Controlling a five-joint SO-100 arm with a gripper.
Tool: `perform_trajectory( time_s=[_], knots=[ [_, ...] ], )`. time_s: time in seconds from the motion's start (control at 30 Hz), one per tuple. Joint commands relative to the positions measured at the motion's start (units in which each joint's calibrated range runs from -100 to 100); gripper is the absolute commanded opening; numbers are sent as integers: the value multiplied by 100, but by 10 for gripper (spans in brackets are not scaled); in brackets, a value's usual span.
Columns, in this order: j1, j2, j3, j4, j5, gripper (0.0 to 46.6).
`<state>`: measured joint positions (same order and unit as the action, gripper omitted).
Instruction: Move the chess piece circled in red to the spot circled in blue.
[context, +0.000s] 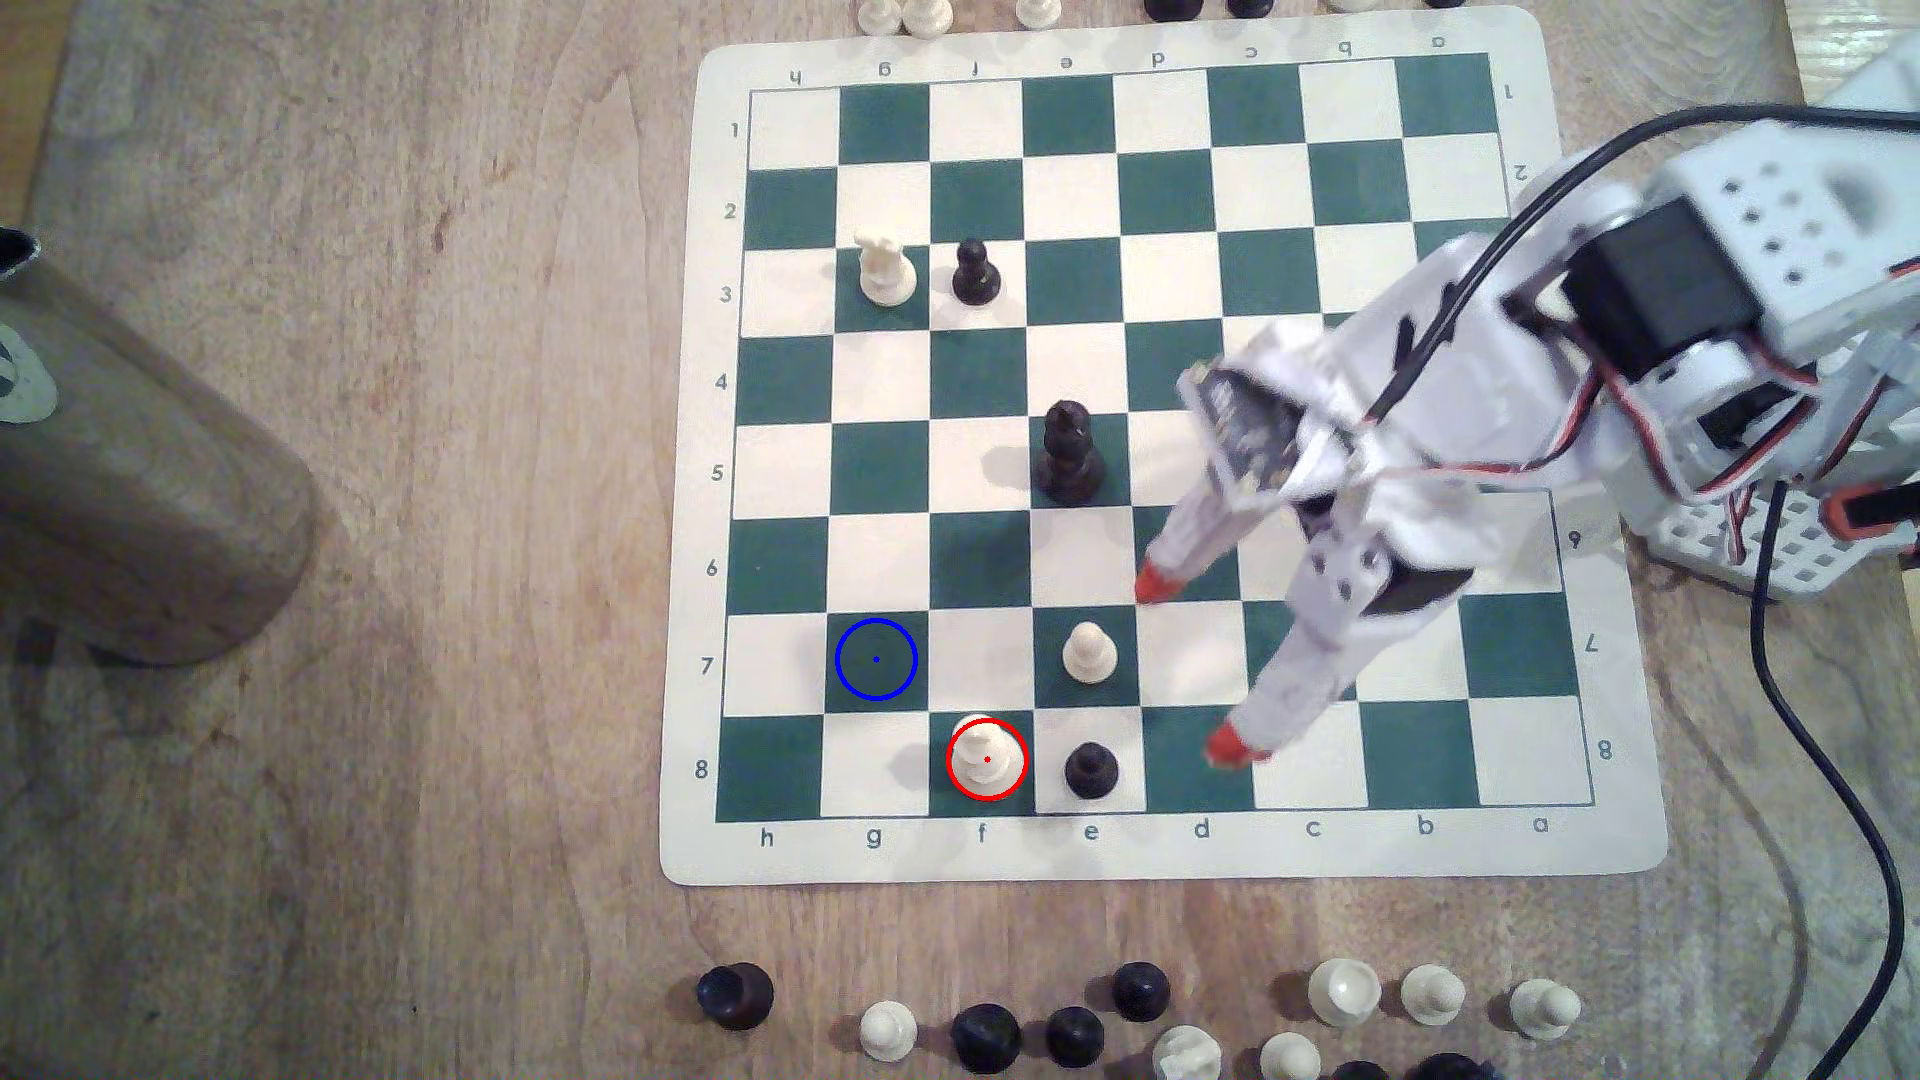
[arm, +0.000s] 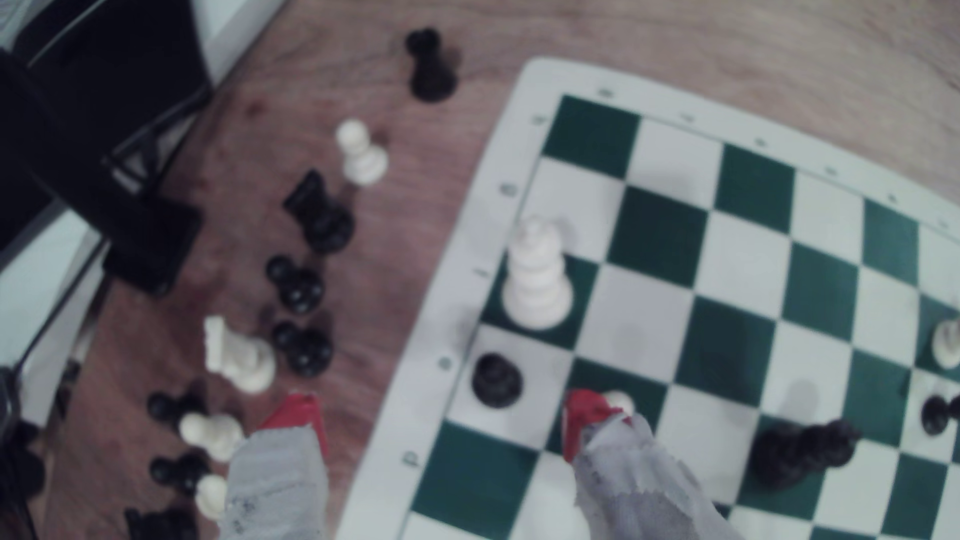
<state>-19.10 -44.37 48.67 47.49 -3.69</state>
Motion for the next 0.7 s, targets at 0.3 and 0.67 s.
perform_trajectory(
  time_s=[0.3, 0.67],
  knots=[
    [-10, 1092, -733, -908, -34, 246],
    [224, 2238, -977, -1751, -39, 239]
  ],
)
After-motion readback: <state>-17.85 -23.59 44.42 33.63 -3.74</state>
